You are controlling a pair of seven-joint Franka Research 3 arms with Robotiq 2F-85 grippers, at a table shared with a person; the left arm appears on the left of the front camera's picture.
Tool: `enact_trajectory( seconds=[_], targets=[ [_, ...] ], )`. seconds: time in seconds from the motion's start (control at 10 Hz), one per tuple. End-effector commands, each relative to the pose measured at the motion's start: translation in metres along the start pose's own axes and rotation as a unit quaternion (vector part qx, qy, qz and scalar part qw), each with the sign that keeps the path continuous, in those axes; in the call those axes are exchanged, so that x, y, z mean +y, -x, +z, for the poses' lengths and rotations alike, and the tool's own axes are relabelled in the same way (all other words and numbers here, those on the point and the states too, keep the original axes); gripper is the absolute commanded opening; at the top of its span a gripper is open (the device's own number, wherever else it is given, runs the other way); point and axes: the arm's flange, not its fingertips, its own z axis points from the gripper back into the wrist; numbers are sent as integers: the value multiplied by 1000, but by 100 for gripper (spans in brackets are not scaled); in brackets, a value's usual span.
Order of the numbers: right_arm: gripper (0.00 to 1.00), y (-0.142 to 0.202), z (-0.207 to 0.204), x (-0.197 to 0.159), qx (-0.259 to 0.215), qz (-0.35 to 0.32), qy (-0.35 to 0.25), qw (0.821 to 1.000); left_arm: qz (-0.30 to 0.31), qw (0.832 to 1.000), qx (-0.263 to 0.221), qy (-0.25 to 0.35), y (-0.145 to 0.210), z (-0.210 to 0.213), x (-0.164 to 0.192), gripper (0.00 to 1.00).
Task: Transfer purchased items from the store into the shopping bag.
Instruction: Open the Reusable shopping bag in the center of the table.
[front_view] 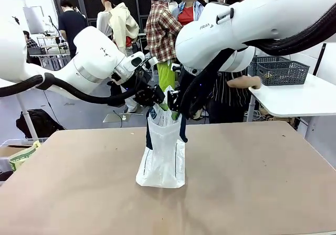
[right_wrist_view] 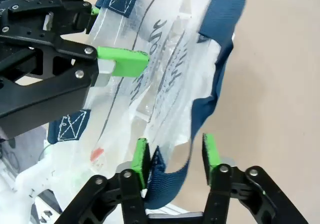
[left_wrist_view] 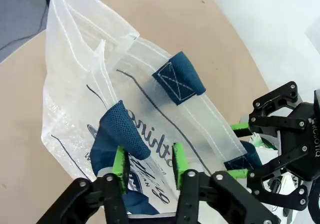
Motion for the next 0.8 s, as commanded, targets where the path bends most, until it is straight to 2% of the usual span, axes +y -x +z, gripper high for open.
enact_trajectory(
  seconds=[0.0,0.4,0.5,0.7],
  targets=[
    [0,-1,0,2,1,-4,9,1000,7,1000,2,-6,-2,2,0,0],
    [0,-1,1,1,1,-12,32,999,7,1000,-3,-17,1,6,-1,0],
    [0,-1,2,-1,-2,-16,34,999,4,1000,-5,3,2,9,-1,0],
    [0,3,9,-7,-10,-36,63,997,22,1000,-18,-8,11,24,8,0]
  ],
)
